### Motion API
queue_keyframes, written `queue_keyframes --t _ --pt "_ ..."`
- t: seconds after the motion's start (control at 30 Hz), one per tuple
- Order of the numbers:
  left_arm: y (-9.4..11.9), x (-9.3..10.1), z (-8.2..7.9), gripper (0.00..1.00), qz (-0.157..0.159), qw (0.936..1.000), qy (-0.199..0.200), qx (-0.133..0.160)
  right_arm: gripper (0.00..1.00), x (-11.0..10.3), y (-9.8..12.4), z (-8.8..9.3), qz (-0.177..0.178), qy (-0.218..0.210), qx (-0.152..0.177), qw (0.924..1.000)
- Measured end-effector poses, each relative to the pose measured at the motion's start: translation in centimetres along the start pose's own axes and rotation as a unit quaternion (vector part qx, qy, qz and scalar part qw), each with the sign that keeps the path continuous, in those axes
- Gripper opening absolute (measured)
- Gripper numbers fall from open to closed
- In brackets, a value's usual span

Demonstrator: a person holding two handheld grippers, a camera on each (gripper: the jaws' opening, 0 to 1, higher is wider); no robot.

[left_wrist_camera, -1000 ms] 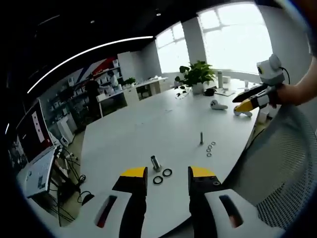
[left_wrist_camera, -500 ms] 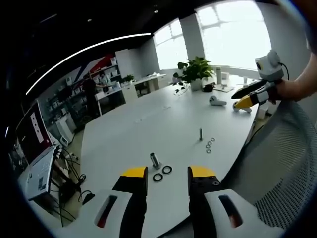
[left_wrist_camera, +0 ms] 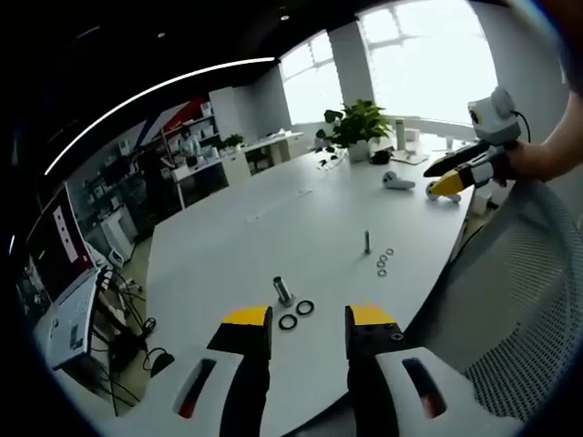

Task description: Place the washer onto the threaded stud by aligning its center hole with the stud, sliding it down to the base, and recovering from edge contact or off-axis alignment until the washer reaches the visible bottom stop.

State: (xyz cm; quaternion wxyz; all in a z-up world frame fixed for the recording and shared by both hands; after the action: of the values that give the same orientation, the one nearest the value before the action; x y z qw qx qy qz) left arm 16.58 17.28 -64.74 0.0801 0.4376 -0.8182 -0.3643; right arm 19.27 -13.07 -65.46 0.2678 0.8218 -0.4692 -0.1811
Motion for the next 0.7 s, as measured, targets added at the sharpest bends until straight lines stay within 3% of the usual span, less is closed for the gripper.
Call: queue_keyframes --t 0.7 --pt "0.1 -0.4 0.12 0.29 -0.012 0.9999 0.005 -0.001 0.46 -0.11 0.08 -0.17 -0.001 -0.001 0.007 1.0"
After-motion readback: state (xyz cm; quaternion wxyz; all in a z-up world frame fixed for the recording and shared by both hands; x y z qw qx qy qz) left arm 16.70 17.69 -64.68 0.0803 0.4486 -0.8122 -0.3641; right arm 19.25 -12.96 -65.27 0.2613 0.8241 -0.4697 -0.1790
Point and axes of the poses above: the point that each gripper's makers call its tool centre point, and the gripper's own axes: y roughly backward along the fingers, x roughly to its right, z roughly out of its underside, the point moved 6 cm from there along y, roughly backward along the fingers, and after that the axes turned 11 degrees about -x, right-handed, at the moved point
